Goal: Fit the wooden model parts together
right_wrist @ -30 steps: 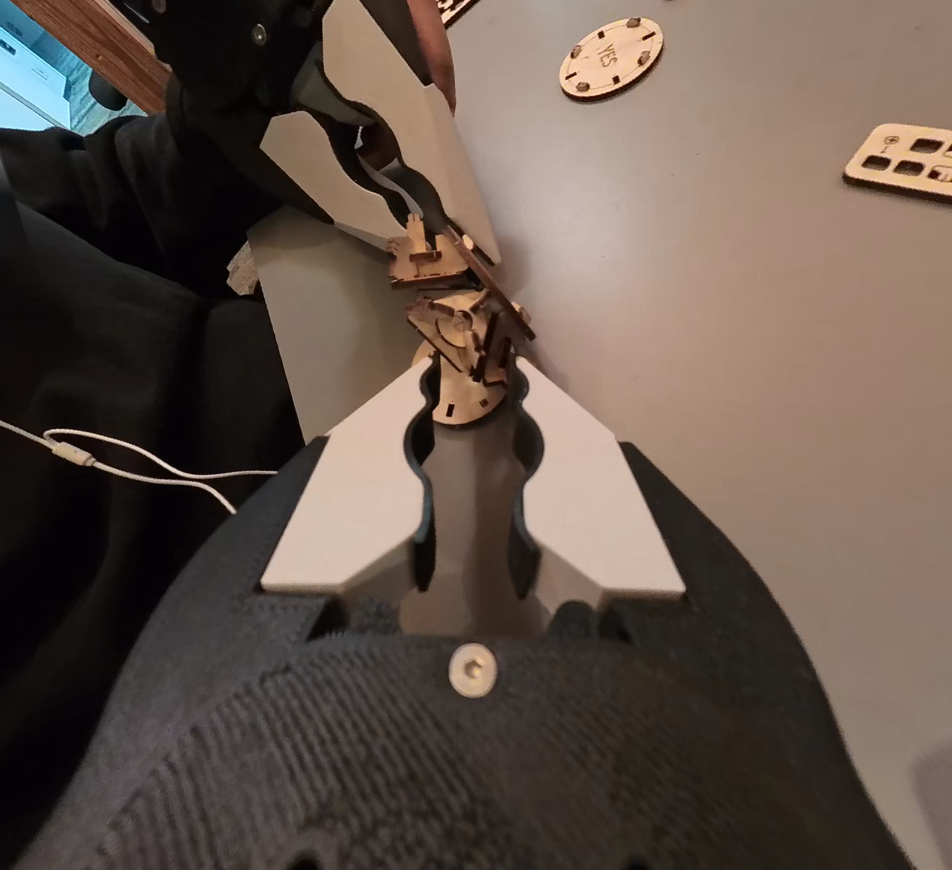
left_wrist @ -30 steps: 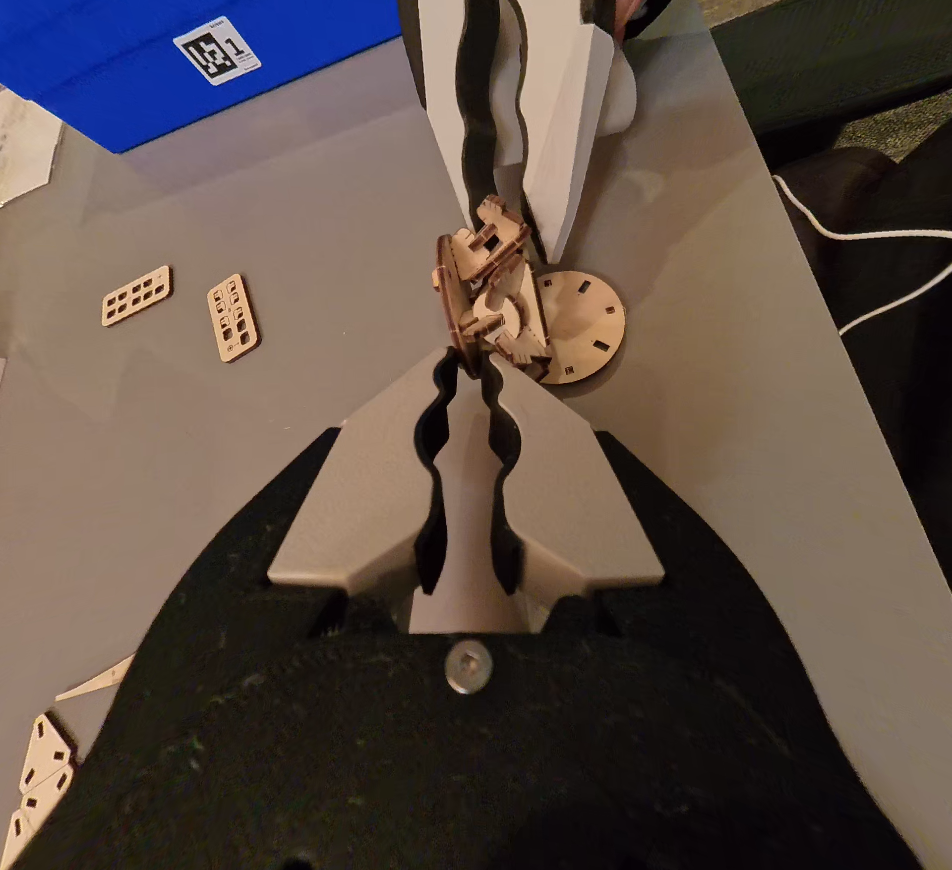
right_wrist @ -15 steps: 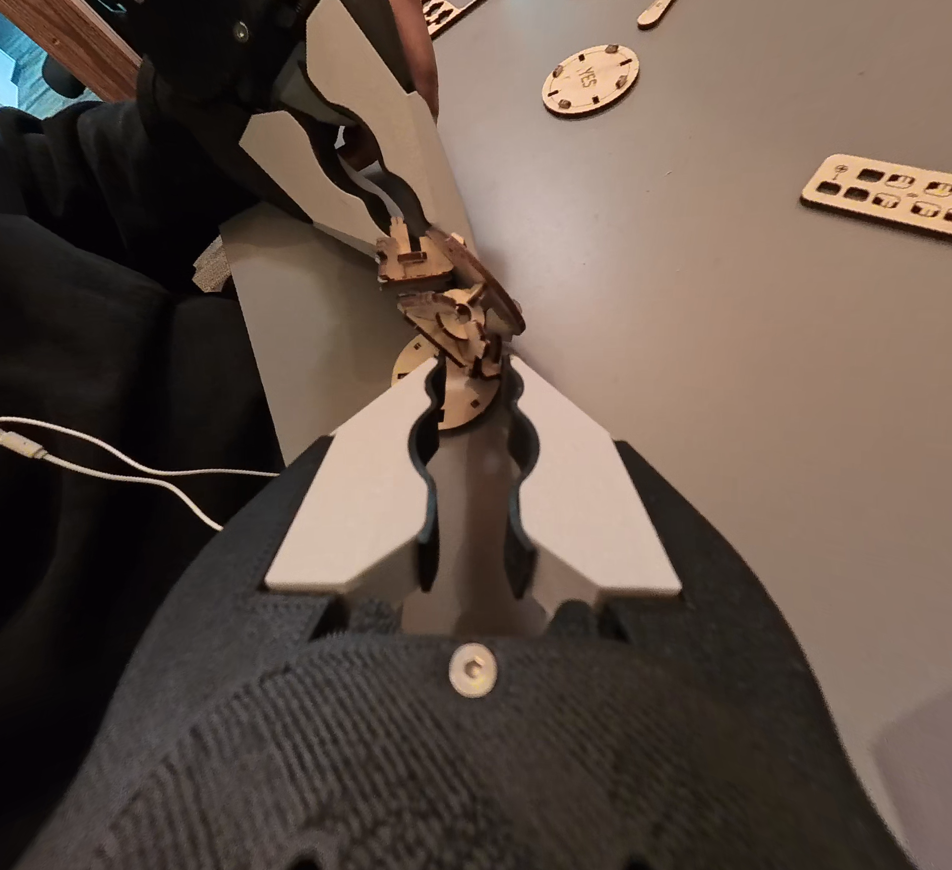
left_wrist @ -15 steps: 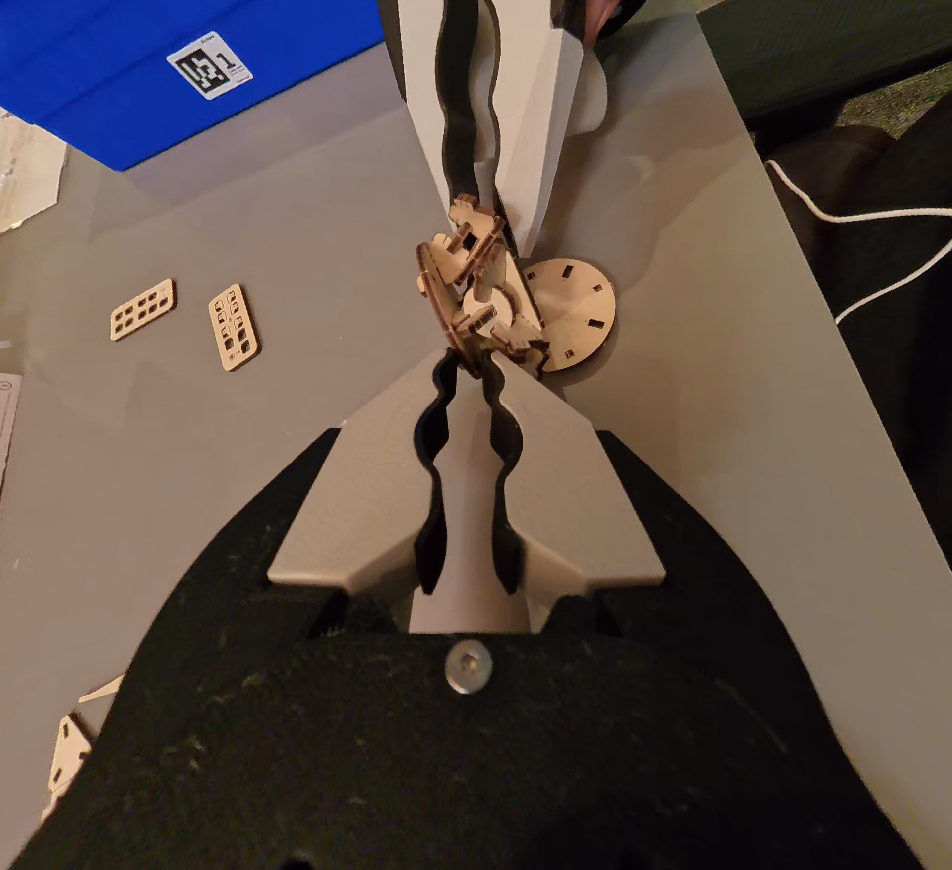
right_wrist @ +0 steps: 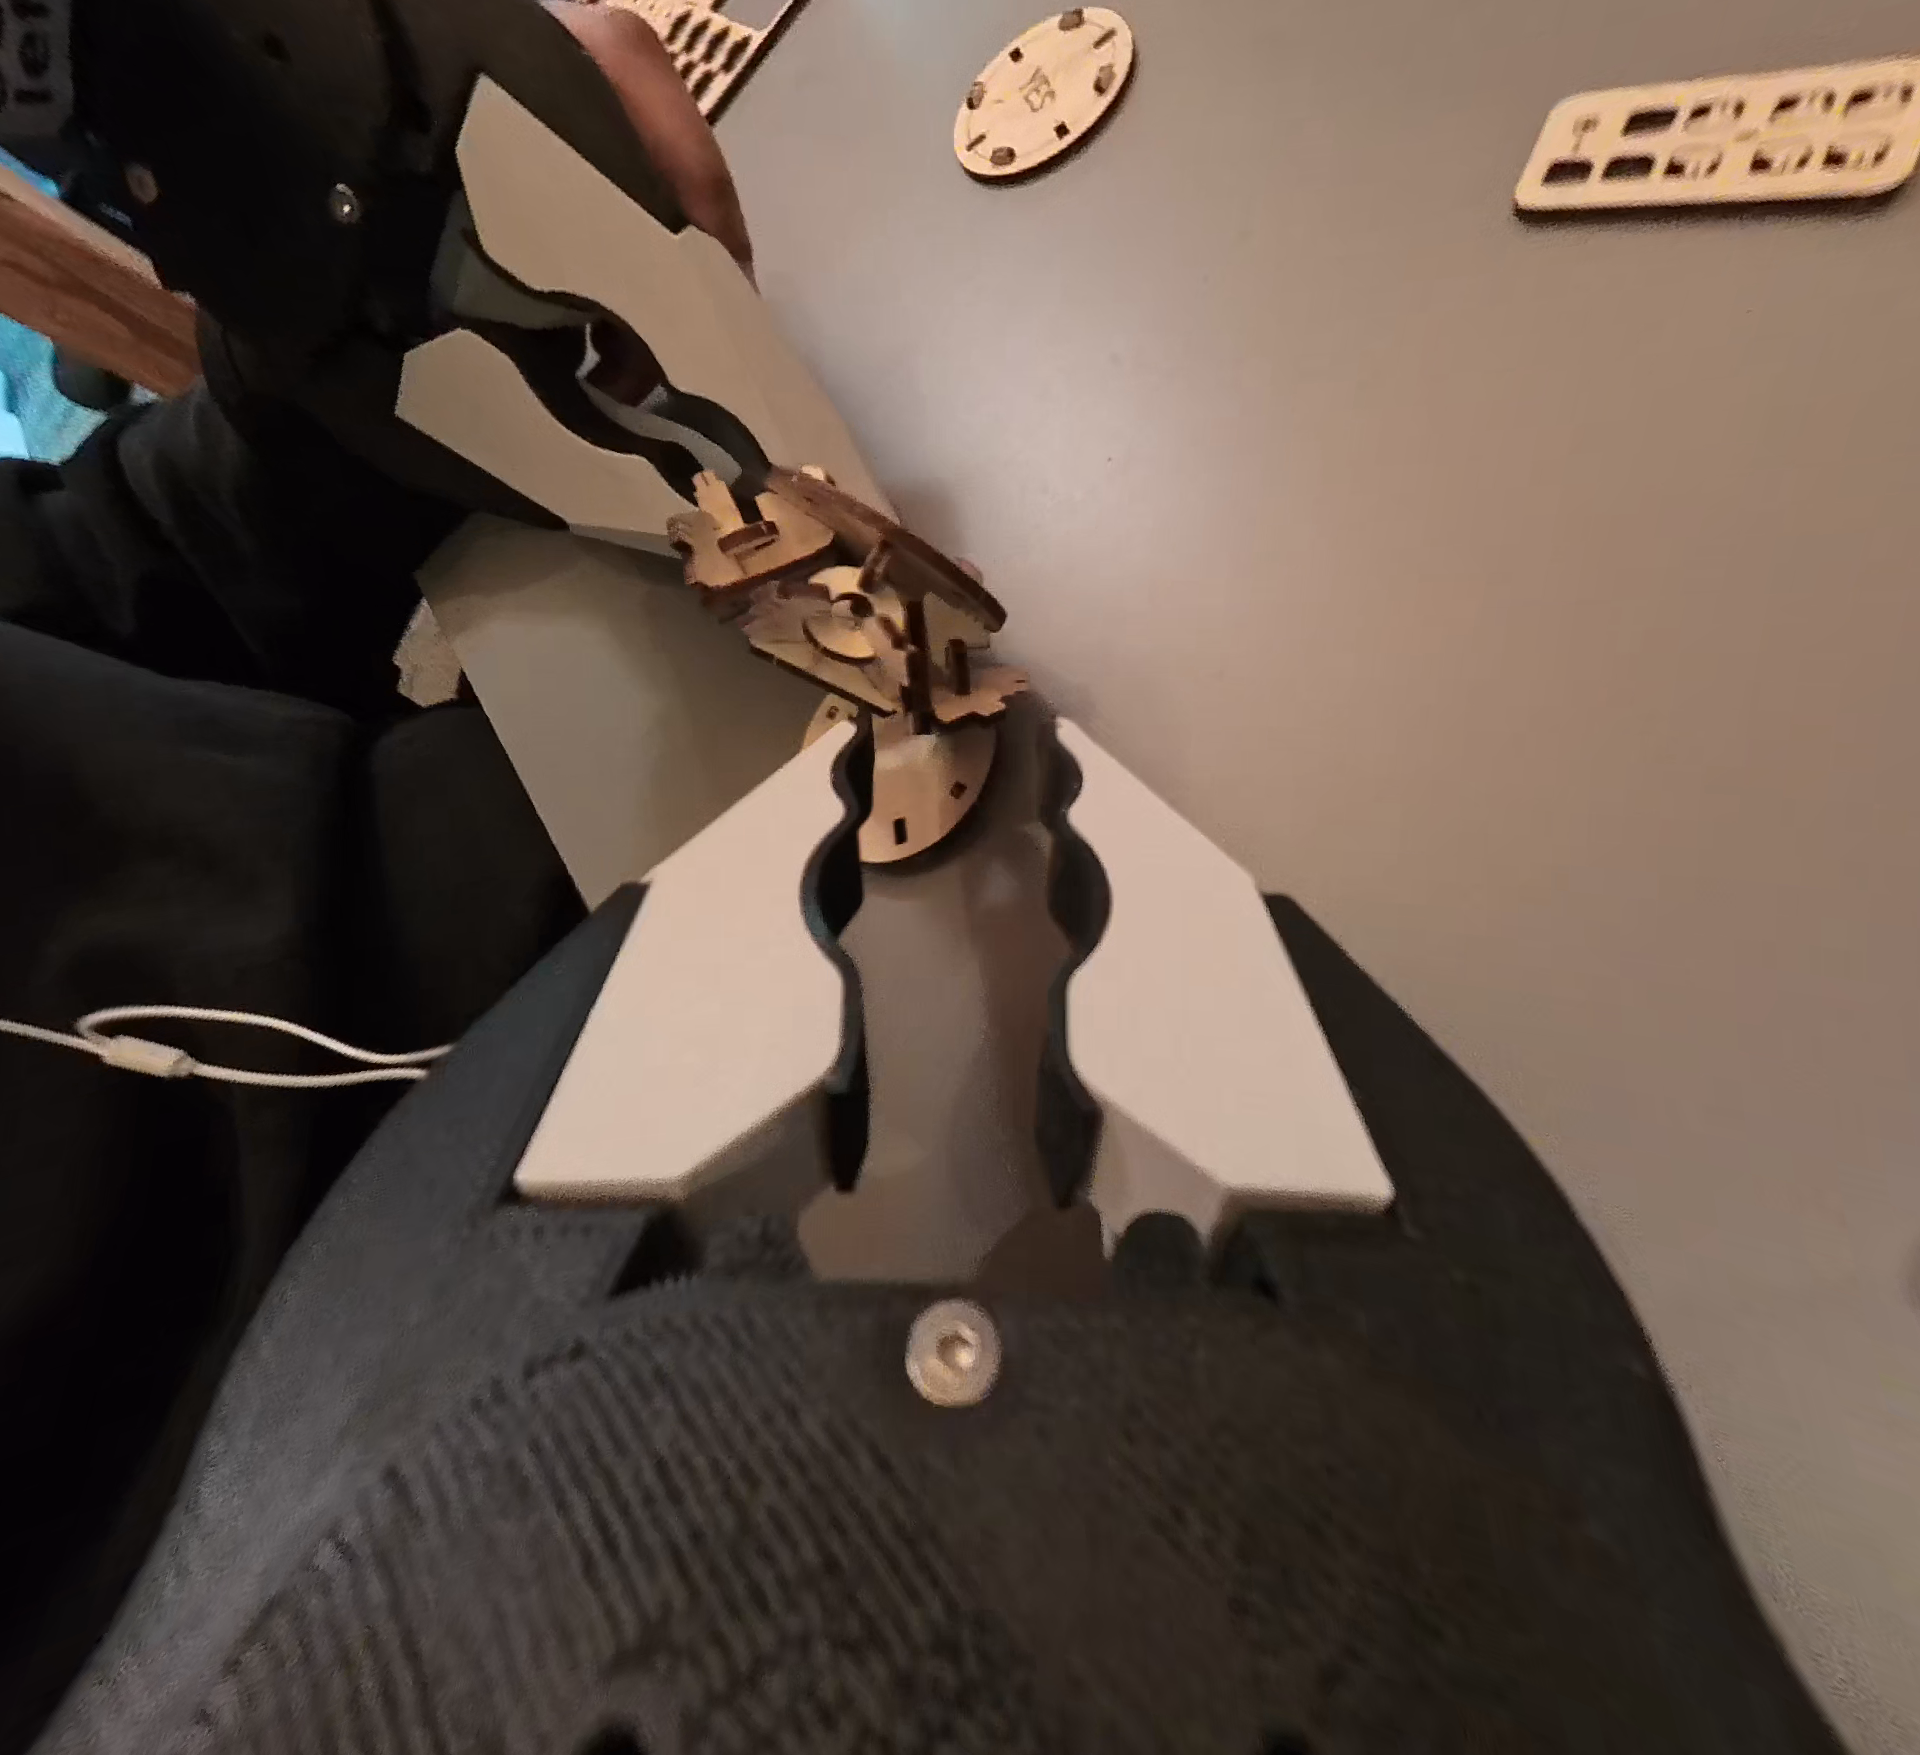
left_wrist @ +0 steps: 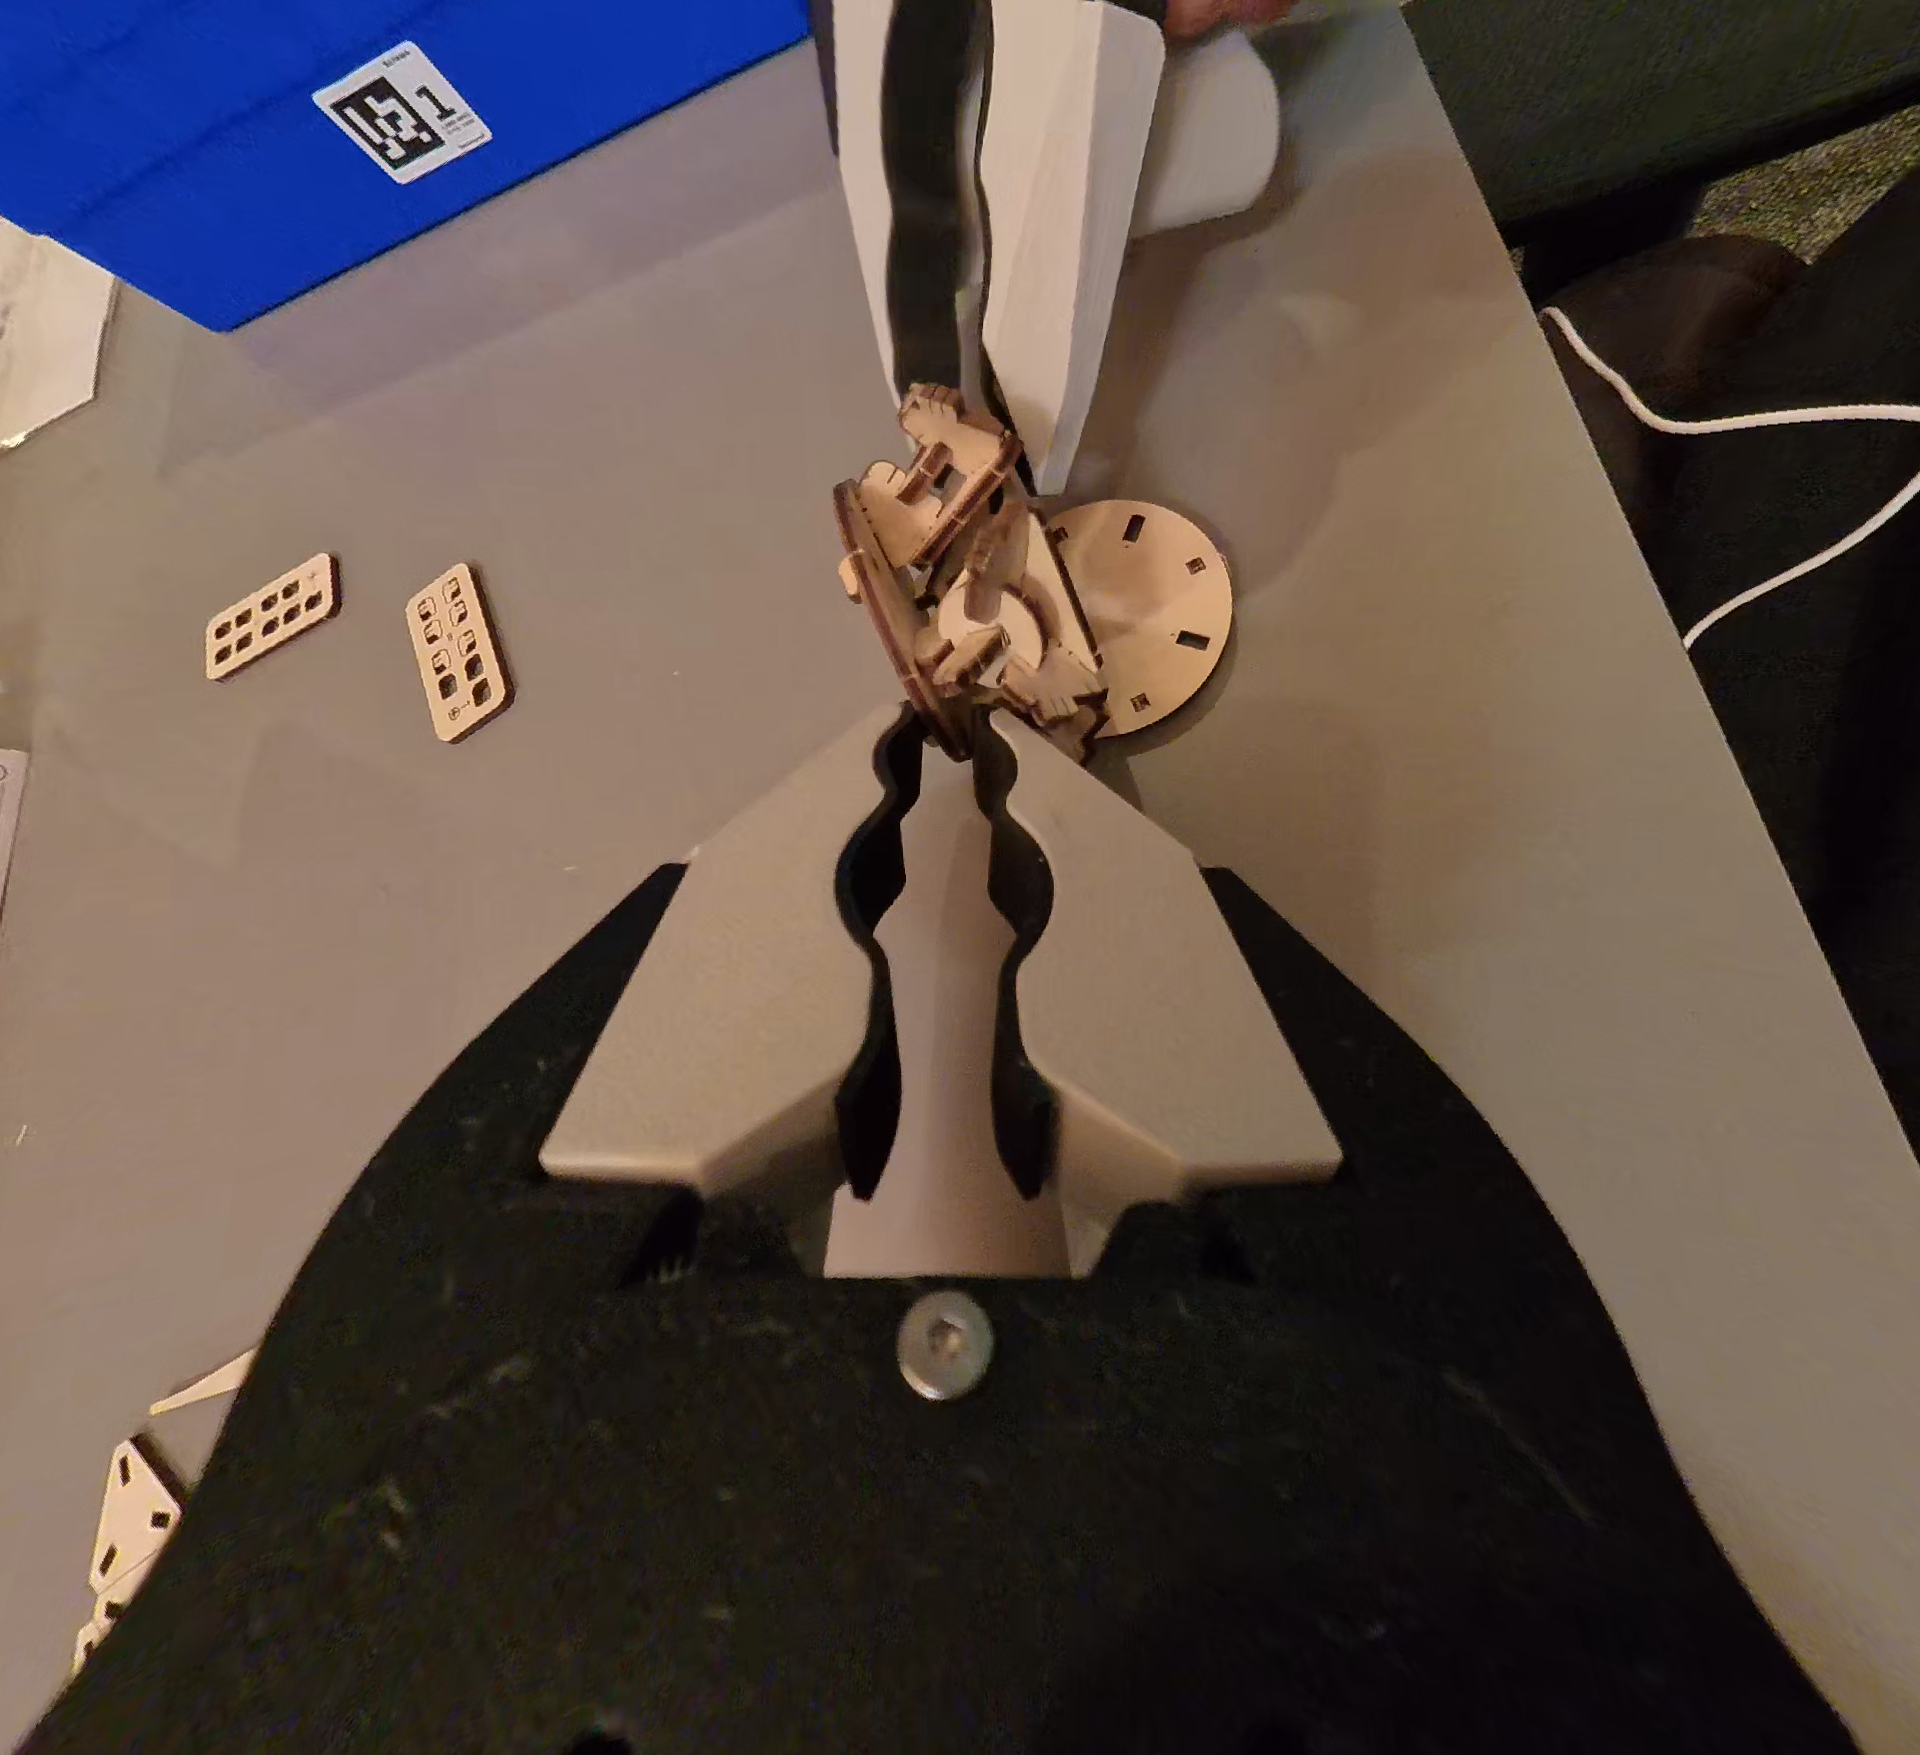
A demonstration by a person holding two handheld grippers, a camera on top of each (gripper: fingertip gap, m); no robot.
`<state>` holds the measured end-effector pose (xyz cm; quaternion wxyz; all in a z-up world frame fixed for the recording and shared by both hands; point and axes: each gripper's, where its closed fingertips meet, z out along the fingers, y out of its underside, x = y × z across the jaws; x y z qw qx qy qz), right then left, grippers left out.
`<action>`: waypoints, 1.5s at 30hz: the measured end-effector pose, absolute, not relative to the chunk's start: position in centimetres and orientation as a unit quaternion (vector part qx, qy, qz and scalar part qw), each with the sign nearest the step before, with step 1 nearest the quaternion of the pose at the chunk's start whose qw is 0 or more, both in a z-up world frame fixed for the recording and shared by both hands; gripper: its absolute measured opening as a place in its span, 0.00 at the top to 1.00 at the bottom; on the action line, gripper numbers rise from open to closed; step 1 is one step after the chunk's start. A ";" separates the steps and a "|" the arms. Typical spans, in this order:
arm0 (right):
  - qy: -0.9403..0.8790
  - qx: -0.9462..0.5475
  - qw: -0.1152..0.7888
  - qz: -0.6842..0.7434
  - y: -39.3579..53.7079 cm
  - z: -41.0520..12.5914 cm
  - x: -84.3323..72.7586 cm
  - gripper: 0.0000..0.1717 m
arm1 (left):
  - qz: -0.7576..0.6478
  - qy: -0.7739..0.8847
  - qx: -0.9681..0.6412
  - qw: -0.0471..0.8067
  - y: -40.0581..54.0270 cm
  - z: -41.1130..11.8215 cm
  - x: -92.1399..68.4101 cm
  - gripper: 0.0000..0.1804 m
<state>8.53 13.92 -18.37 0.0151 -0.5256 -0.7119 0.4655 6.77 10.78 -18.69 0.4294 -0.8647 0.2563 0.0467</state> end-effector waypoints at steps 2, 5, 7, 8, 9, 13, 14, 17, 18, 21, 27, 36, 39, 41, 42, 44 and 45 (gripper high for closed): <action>-0.695 -0.542 0.005 0.473 13.6 -18.5 8.7 0.84 | 0.046 0.256 -0.865 0.428 10.8 -18.7 6.8 0.97; -0.670 -0.553 0.000 0.495 13.3 -18.4 8.5 0.87 | 0.047 0.255 -0.867 0.425 10.7 -18.8 6.7 0.97; -0.650 -0.562 -0.004 0.511 13.3 -18.3 8.3 0.87 | 0.047 0.253 -0.868 0.424 10.7 -18.8 6.6 0.97; -0.641 -0.566 -0.007 0.519 13.3 -18.3 8.2 0.87 | 0.046 0.252 -0.869 0.424 10.7 -18.8 6.6 0.97; -0.631 -0.569 -0.013 0.528 13.2 -18.3 8.2 0.87 | 0.046 0.252 -0.869 0.423 10.7 -18.8 6.6 0.97; -0.610 -0.577 -0.021 0.543 13.4 -18.3 7.9 0.89 | 0.052 0.251 -0.869 0.423 10.7 -18.8 6.5 0.96; -0.613 -0.575 -0.019 0.541 13.3 -18.3 7.8 0.90 | 0.055 0.252 -0.869 0.423 10.7 -18.8 6.4 0.96; -0.639 -0.564 -0.008 0.524 13.2 -18.6 8.0 0.93 | 0.056 0.256 -0.867 0.425 10.7 -18.7 6.5 0.97; -0.650 -0.561 -0.002 0.513 13.2 -18.8 8.2 0.95 | 0.055 0.258 -0.866 0.426 10.7 -18.7 6.6 0.97; -0.667 -0.554 0.004 0.498 13.1 -18.9 8.5 0.95 | 0.059 0.264 -0.863 0.426 10.7 -18.7 6.8 0.97; -0.676 -0.546 0.010 0.494 13.0 -19.0 8.5 0.96 | 0.062 0.267 -0.862 0.427 10.7 -18.6 6.9 0.97; -0.666 -0.552 -0.015 0.501 12.9 -19.0 8.6 0.98 | 0.055 0.263 -0.865 0.424 10.6 -18.6 6.9 0.97; -0.662 -0.560 -0.029 0.497 12.9 -19.1 8.6 0.98 | 0.048 0.257 -0.867 0.424 10.6 -18.7 7.0 0.97; -0.664 -0.562 -0.032 0.492 12.9 -19.1 8.6 0.98 | 0.043 0.253 -0.869 0.423 10.6 -18.7 6.9 0.97; -0.668 -0.561 -0.030 0.488 12.9 -19.1 8.6 0.98 | 0.041 0.251 -0.870 0.422 10.5 -18.7 6.9 0.97; -0.678 -0.558 -0.025 0.477 12.9 -19.1 8.6 0.98 | 0.043 0.252 -0.870 0.421 10.5 -18.8 6.9 0.97; -0.690 -0.549 -0.016 0.471 12.9 -19.1 8.6 0.97 | 0.044 0.253 -0.870 0.420 10.5 -18.8 6.9 0.97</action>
